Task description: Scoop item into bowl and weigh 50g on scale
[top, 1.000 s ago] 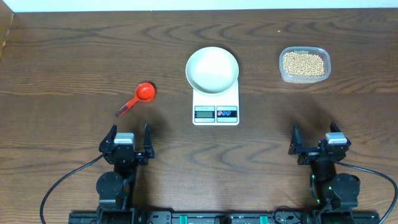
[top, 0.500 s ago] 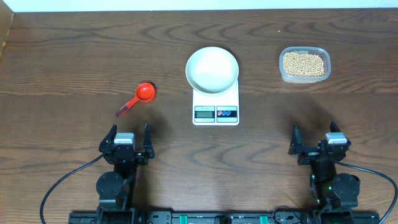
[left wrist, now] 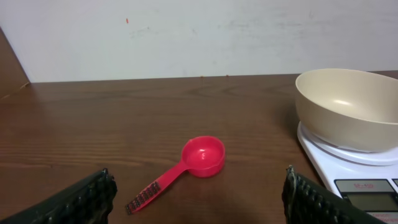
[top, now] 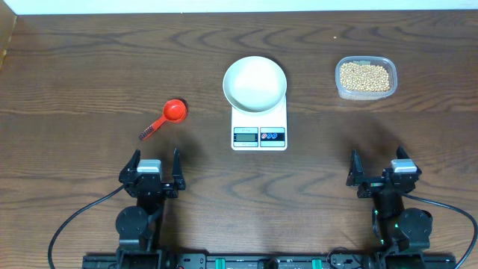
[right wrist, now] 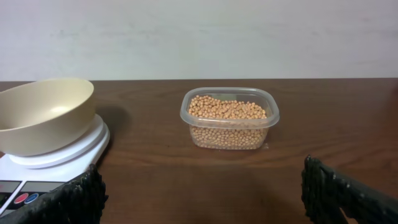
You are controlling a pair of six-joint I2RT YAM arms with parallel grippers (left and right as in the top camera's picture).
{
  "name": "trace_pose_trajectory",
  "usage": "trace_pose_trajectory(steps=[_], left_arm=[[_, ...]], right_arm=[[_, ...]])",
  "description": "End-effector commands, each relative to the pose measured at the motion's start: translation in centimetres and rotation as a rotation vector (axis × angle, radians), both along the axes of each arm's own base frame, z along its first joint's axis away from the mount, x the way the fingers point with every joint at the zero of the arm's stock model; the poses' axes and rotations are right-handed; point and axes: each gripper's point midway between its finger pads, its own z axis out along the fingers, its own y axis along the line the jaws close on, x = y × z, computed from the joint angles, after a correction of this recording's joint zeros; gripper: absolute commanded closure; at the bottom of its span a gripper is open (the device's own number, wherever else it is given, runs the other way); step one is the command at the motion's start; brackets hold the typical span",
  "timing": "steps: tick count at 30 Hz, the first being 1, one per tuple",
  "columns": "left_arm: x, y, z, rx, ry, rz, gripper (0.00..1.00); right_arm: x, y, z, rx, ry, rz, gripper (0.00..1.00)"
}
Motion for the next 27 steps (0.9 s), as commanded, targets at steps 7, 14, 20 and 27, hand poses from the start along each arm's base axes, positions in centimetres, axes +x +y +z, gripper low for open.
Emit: trace_pose_trajectory(steps=[7, 14, 20, 27], left_arm=[[-0.1, -0.6, -1.2, -0.022, 0.042, -0.033, 0.12], [0.0, -2.0, -0.5, -0.039, 0.093, -0.115, 0.12], [1.4, -2.4, 1.6, -0.046, 0.179, -0.132, 0.12], [4.9, -4.0, 4.2, -0.073, 0.340, -0.222, 0.12]], right_arm=[[0.0, 0.1, -0.1, -0.014, -0.001, 0.007, 0.01], [0.0, 0.2, -0.1, -0.014, -0.001, 0.007, 0.01], [0.0, 0.2, -0.1, -0.014, -0.001, 0.007, 0.01], [0.0, 0.1, -0.1, -0.014, -0.001, 0.007, 0.01]])
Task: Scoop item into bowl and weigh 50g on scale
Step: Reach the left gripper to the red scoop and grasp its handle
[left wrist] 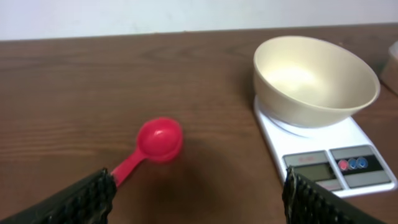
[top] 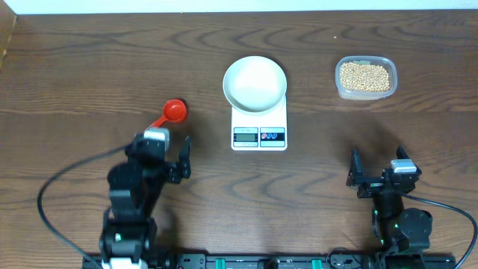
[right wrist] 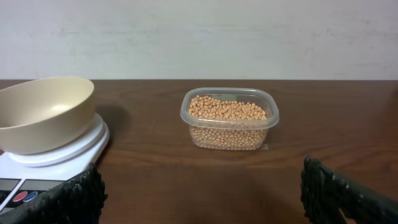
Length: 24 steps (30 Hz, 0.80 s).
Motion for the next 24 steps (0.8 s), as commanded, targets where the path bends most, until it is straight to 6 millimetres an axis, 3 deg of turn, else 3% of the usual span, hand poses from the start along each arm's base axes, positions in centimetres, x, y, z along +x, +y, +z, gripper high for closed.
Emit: trace_pose_trajectory(steps=[1, 5, 11, 18, 21, 24], left_arm=[[2.0, -1.0, 1.7, -0.028, 0.069, -0.056, 0.12], [5.1, -2.2, 1.8, -0.016, 0.236, -0.146, 0.12], [8.4, -2.6, 1.0, -0.058, 0.441, -0.252, 0.12], [12.6, 0.4, -2.3, -0.052, 0.502, -0.245, 0.12], [13.6, 2.3, -3.7, -0.008, 0.516, -0.177, 0.12], [13.7, 2.6, -3.9, -0.011, 0.520, -0.171, 0.12]], right_arm=[[0.0, 0.1, -0.1, -0.011, 0.000, 0.007, 0.01], [0.0, 0.1, -0.1, -0.011, 0.000, 0.007, 0.01], [0.0, 0.1, -0.1, -0.011, 0.000, 0.007, 0.01], [0.0, 0.1, -0.1, -0.011, 0.000, 0.007, 0.01], [0.0, 0.1, -0.1, -0.011, 0.000, 0.007, 0.01], [0.0, 0.2, -0.1, -0.011, 0.000, 0.007, 0.01]])
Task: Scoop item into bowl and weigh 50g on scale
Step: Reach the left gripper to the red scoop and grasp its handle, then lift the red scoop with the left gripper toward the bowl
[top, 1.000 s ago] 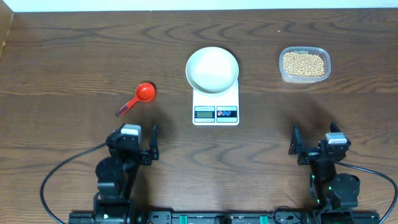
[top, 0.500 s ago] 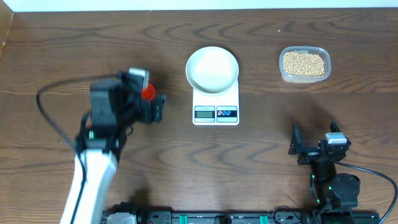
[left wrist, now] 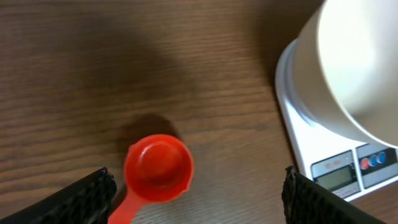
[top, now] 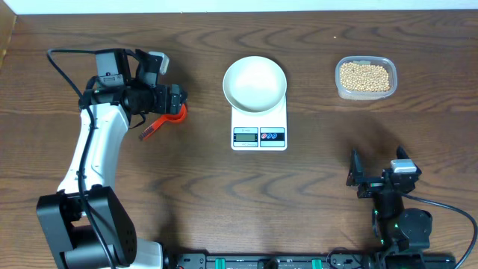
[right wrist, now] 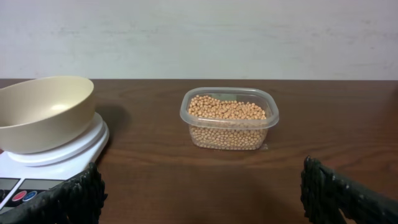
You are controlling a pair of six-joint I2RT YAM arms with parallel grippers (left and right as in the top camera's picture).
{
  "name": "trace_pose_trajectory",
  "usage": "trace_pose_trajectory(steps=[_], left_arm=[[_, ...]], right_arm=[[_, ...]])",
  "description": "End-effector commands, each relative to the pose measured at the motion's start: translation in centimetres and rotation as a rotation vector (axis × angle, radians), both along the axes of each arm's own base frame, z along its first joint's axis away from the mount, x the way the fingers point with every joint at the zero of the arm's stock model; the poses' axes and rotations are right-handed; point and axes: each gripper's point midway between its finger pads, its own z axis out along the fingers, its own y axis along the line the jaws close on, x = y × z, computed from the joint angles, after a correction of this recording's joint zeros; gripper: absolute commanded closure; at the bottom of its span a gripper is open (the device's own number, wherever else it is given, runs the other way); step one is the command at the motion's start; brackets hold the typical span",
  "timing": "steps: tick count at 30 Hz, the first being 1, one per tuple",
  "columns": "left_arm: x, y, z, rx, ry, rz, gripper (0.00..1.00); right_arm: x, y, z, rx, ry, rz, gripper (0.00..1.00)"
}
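Observation:
The red scoop lies on the table left of the scale, handle pointing down-left. My left gripper hovers open right over the scoop's cup. In the left wrist view the scoop sits close to the left finger, and the gripper holds nothing. The cream bowl stands empty on the white scale. A clear tub of soybeans sits at the far right. My right gripper rests open at the front right, and from there it faces the tub.
The scale's display and buttons face the front edge. A black cable loops from the left arm near the table's left side. Bare wood lies between the scale and the tub.
My left arm has reached from the front of the table up to the scoop, and its open gripper now looks down on the red cup. The right arm has not moved.
Both grippers rested open at the front edge. Then the left arm had lifted and come forward toward the scoop. Now it stands over the scoop's cup, still open. Scoop, bowl, scale and tub have kept their places.

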Motion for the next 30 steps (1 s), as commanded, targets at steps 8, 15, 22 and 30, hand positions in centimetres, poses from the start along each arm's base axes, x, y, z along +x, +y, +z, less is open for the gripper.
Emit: trace_pose_trajectory(steps=[8, 15, 22, 30], left_arm=[[1.2, 1.9, -1.6, 0.142, -0.028, -0.048, 0.12], [1.7, 2.8, -6.2, 0.177, 0.056, -0.046, 0.16], [3.0, 4.4, -9.5, 0.247, 0.077, -0.009, 0.34], [3.4, 4.3, -13.3, 0.240, 0.119, -0.016, 0.46]], right_arm=[[0.0, 0.2, -0.1, -0.011, 0.000, 0.007, 0.01], [0.0, 0.2, -0.1, -0.011, 0.000, 0.007, 0.01], [0.0, 0.2, -0.1, -0.010, 0.000, 0.007, 0.01], [0.0, 0.2, -0.1, -0.010, 0.000, 0.007, 0.01]])
